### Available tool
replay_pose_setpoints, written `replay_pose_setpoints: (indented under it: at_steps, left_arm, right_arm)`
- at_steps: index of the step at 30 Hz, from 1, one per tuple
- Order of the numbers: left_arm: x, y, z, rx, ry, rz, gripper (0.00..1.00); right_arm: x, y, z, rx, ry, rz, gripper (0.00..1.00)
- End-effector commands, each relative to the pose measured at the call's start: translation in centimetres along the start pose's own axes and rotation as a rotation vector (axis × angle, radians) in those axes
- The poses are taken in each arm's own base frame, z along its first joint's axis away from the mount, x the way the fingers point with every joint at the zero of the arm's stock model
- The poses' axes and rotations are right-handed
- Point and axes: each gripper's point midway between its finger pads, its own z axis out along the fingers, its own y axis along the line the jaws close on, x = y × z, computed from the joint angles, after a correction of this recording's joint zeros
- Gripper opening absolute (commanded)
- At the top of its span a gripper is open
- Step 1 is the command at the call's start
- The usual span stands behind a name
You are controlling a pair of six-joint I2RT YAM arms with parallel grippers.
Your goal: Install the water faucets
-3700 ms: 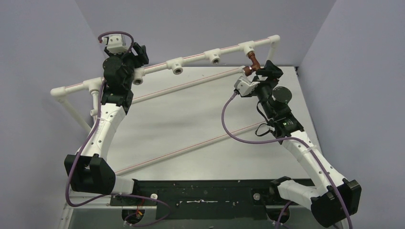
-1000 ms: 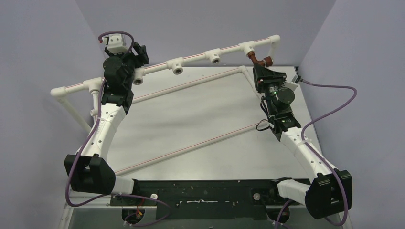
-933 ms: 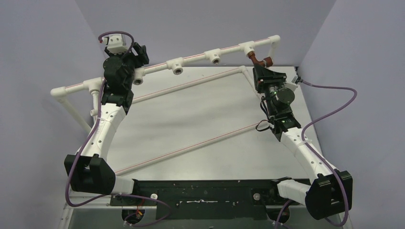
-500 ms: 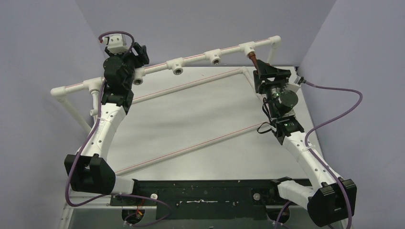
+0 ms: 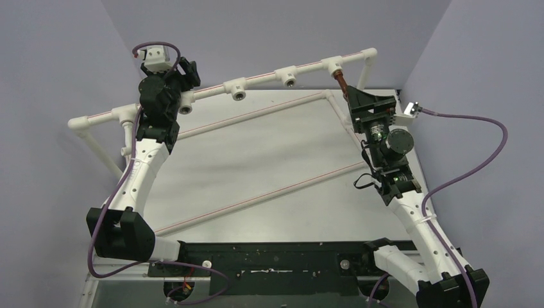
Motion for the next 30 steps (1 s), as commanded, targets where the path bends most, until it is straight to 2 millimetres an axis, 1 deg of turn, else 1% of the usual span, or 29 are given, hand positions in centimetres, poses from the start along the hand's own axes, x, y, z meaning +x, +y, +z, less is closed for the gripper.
replay_pose_setpoints:
  at_steps: [1, 4, 9, 12, 17, 19, 23, 26, 30]
  left_arm:
    - [12.4, 1.5, -1.4, -0.017, 0.374, 0.069, 0.66]
    - [12.5, 1.5, -1.4, -0.017, 0.375, 0.069, 0.66]
    - [12.5, 1.4, -1.4, -0.015, 0.374, 0.069, 0.66]
    - [12.5, 1.4, -1.4, -0.014, 0.375, 0.069, 0.66]
    - [12.5, 1.4, -1.4, -0.017, 0.376, 0.071, 0.66]
    - [12.4, 1.4, -1.4, -0.017, 0.375, 0.071, 0.66]
    - [12.5, 1.3, -1.5, -0.014, 0.375, 0.071, 0.66]
    - [12.4, 1.3, -1.5, -0.014, 0.374, 0.071, 0.66]
    - [12.5, 1.2, -1.5, -0.012, 0.375, 0.073, 0.66]
  right_arm:
    - [-0.2, 3.2, -0.9, -0.097, 0.048, -0.195, 0.82]
    - [-0.2, 3.7, -1.2, -0.112, 0.066, -0.31, 0.82]
    - [-0.9, 3.9, -2.1, -0.139, 0.044, -0.509, 0.82]
    - [-1.7, 4.4, -2.4, -0.166, 0.021, -0.69, 0.82]
    - [-2.7, 4.6, -2.3, -0.191, -0.002, -1.011, 0.84]
    - [-2.9, 4.5, -2.2, -0.2, -0.002, -1.122, 0.85]
    - [-2.8, 3.4, -1.5, -0.202, 0.032, -1.304, 0.87]
    - [-2.5, 2.7, -0.9, -0.201, 0.069, -1.426, 0.87]
    - [-2.6, 2.0, 0.0, -0.166, 0.067, -1.569, 0.88]
